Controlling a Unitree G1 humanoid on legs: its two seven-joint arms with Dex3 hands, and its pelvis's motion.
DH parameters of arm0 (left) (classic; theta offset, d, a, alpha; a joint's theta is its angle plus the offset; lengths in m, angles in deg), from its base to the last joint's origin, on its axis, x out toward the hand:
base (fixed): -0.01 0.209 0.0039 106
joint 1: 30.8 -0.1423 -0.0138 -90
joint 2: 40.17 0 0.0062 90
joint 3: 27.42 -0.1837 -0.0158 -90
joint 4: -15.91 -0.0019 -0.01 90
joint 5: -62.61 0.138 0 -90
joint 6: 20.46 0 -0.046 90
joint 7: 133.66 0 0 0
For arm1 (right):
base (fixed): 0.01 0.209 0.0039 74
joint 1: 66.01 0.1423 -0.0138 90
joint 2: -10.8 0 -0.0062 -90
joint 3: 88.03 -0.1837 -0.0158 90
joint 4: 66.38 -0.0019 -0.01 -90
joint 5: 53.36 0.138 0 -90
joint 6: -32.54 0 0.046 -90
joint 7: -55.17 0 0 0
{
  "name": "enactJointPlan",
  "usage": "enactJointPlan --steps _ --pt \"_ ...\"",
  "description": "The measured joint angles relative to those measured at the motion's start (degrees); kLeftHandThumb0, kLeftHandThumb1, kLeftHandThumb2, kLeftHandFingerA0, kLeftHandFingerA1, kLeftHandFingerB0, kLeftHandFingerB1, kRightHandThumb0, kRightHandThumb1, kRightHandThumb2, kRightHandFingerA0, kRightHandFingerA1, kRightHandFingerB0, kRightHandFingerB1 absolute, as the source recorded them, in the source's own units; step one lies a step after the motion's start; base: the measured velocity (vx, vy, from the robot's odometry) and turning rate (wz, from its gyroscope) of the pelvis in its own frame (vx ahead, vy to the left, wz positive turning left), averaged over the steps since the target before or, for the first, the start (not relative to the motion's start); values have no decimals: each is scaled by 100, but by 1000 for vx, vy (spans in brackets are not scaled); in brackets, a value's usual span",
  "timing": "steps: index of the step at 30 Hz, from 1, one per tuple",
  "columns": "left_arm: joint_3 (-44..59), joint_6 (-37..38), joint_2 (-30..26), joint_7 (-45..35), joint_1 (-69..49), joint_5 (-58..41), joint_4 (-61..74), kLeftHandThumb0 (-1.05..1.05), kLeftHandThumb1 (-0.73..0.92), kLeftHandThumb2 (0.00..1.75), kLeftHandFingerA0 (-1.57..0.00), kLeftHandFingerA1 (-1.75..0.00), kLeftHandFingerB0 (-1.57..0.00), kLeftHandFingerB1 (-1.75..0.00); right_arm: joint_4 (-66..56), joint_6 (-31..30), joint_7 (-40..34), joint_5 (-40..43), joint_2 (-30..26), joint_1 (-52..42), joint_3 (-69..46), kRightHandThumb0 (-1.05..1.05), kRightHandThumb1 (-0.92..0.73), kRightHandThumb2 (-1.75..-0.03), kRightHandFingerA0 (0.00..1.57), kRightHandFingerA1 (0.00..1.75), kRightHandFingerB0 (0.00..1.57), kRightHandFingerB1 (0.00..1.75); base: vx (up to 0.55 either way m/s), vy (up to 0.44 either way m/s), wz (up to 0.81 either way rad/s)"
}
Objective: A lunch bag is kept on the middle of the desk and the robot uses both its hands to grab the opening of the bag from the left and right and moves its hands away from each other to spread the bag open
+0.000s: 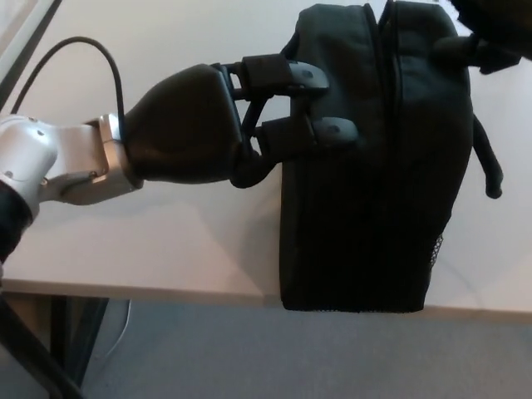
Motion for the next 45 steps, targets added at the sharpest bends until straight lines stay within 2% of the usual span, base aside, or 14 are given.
enactJointPlan --steps 1,2,4,5,6,7,10,15,24,25,32,33,43,45 --pt "-65 -41 0 98 11 43 -41 -7 55 60 -41 -35 -18 -33 0 4 7 3 3 -45 10 -31 -41 -60 27 38 15 33 0 0 0" --pt "-121 -73 1 180 17 71 -72 -7 55 60 -44 -36 -20 -33 0 9 10 5 5 -96 22 -28 -49 -55 31 34 16 27 0 0 0" --pt "-286 -159 1 429 30 146 -162 -8 56 59 -43 -36 -19 -33 -10 14 -11 -12 7 -265 112 -29 -51 -56 31 34 17 28 0 0 0" --pt "-343 -198 1 518 32 168 -194 -8 56 59 -43 -36 -19 -33 -15 14 -19 -23 6 -328 156 -29 -51 -56 31 34 17 28 0 0 0" --pt "-380 -217 1 575 35 179 -215 -8 55 58 -44 -35 -18 -33 -23 14 -21 -32 4 -361 183 -37 -44 -64 26 39 15 34 0 0 0" --pt "-403 -226 1 605 38 186 -227 -9 55 58 -43 -35 -18 -33 -29 14 -21 -37 1 -380 195 -32 -52 -56 30 34 15 27 0 0 0" --pt "-520 -304 -15 774 61 209 -300 -6 55 59 -46 -36 -25 -33 -148 -13 -101 -136 -113 -436 373 -31 -52 -56 28 33 17 28 0 0 0" --pt "-624 -362 -104 953 103 240 -430 -6 55 58 -46 -36 -26 -33 -212 8 -166 -227 -313 -436 447 -33 -53 -57 30 34 15 27 0 0 0" --pt "-727 -459 -179 1063 104 254 -468 -8 55 56 -44 -34 -22 -31 -244 170 -181 -257 -570 -404 434 -29 -55 -57 32 34 18 28 0 0 0" --pt "-727 -471 -178 1062 103 253 -454 -9 36 86 -30 -55 -9 -49 -256 196 -181 -256 -591 -401 428 -29 -57 -57 32 34 18 28 0 0 0" --pt "-757 -499 -141 1076 104 253 -487 -7 36 87 -32 -56 -12 -49 -440 322 -176 -257 -708 -393 379 -30 -56 -57 33 34 19 28 0 0 0" --pt "-762 -499 -137 1082 107 250 -519 -8 55 56 -45 -35 -24 -32 -475 330 -176 -256 -718 -381 356 -29 -56 -57 31 34 16 27 0 0 0" --pt "-808 -499 -118 1140 137 241 -681 -9 52 56 -48 -35 -28 -33 -652 436 -209 -261 -795 -278 183 -30 -54 -57 34 34 21 29 0 0 0" --pt "-823 -502 -113 1163 139 242 -684 -7 54 56 -46 -35 -23 -31 -677 453 -215 -271 -825 -279 183 -29 -56 -57 33 34 22 29 0 0 0"
